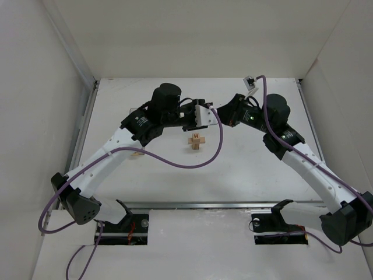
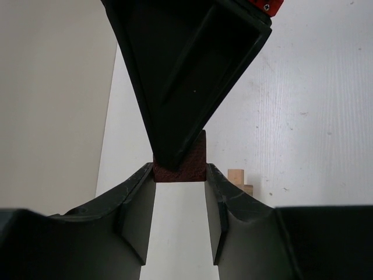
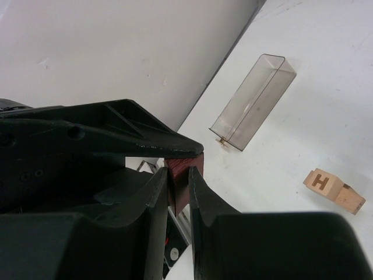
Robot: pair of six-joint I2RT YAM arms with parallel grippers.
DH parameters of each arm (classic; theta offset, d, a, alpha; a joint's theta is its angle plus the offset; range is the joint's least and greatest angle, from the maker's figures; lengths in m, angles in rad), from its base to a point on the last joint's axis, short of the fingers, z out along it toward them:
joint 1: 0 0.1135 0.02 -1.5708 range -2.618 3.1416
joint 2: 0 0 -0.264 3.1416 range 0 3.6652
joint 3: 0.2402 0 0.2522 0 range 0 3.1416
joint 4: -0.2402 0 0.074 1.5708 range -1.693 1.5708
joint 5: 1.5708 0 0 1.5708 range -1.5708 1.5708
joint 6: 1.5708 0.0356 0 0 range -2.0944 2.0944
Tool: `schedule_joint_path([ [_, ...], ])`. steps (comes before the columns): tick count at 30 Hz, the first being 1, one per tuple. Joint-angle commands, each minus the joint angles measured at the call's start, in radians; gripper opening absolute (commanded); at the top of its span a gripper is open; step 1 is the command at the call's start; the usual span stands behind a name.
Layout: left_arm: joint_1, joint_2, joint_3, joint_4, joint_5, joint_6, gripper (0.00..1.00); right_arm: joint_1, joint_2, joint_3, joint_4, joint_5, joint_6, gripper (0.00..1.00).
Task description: Build the wood block tower
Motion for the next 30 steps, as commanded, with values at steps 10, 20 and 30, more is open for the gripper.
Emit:
schedule_joint_path([
  [10,0.031,0.007,0.076,-0.126,0.010,0.028,0.04,0.006,-0.008,0.050,-0.100,0.077,-0.069,0.77],
  [20,0.064,0.170,0.195,-0.399,-0.082,0.047,0.00,-0.068,-0.113,0.055,-0.425,0.443,-0.130,0.80],
  [30,0.064,0.450,0.470,-0.663,-0.119,-0.034,0.00,-0.086,-0.113,0.055,-0.543,0.491,-0.207,0.80],
])
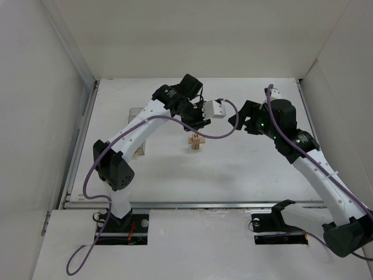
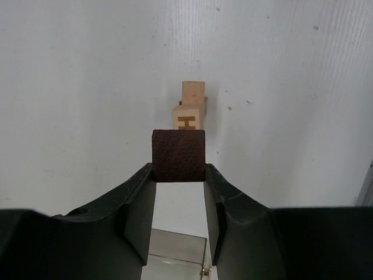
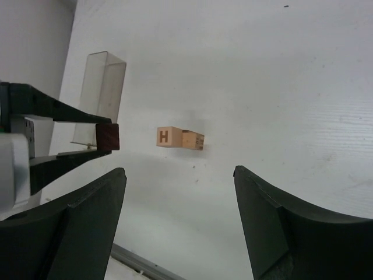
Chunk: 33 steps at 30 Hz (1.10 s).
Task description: Build the wood block tower
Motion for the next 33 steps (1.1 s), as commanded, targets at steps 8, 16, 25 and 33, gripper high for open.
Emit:
schedule_joint_path([
  [8,-0.024,0.134,0.116,-0.151,-0.134,-0.106,0.00,-0.025,-0.036,-0.019,-0.052,0.055,-0.061,0.80],
  [16,-0.044,0.177,0.116,-0.127,-0.148,-0.185,0.00,-0.034,-0.047,-0.028,-0.061,0.064,-0.070,0.80],
  [25,-0.044,0.219,0.134,-0.127,-0.180,-0.213,0.00,-0.034,-0.047,-0.046,-0.061,0.064,-0.070,0.80],
  [33,-0.044,0.248,0.134,-0.127,-0.181,-0.213,0.00,-0.043,-0.047,-0.046,-0.061,0.064,-0.070,0.80],
])
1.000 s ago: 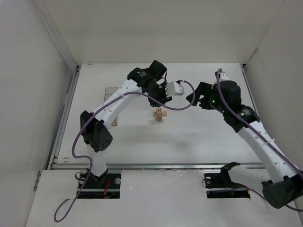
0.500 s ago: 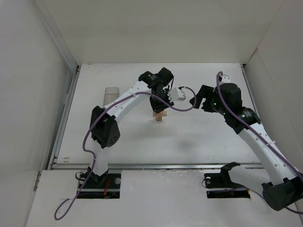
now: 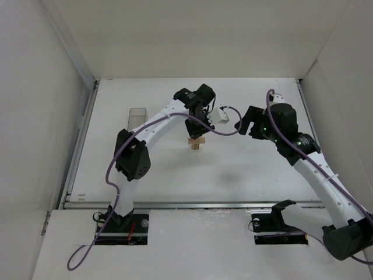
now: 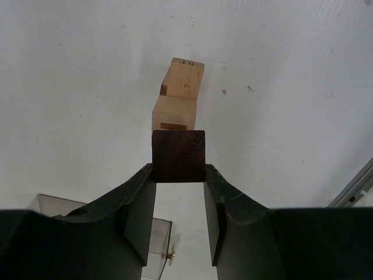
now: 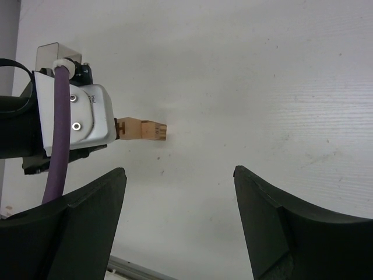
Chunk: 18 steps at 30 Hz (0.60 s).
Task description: Build the wood block tower
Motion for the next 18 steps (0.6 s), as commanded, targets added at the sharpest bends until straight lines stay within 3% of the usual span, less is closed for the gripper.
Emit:
schedule_joint_path([
  [1,-0.005,0.005,0.029,-0.012,-0.005,-0.012,0.00,-0.005,-0.021,0.005,0.015,0.017,-0.014,0.80],
  [18,-0.005,0.034,0.029,-0.012,-0.036,-0.003,0.01,-0.005,-0.021,-0.004,0.015,0.027,-0.024,0.80],
])
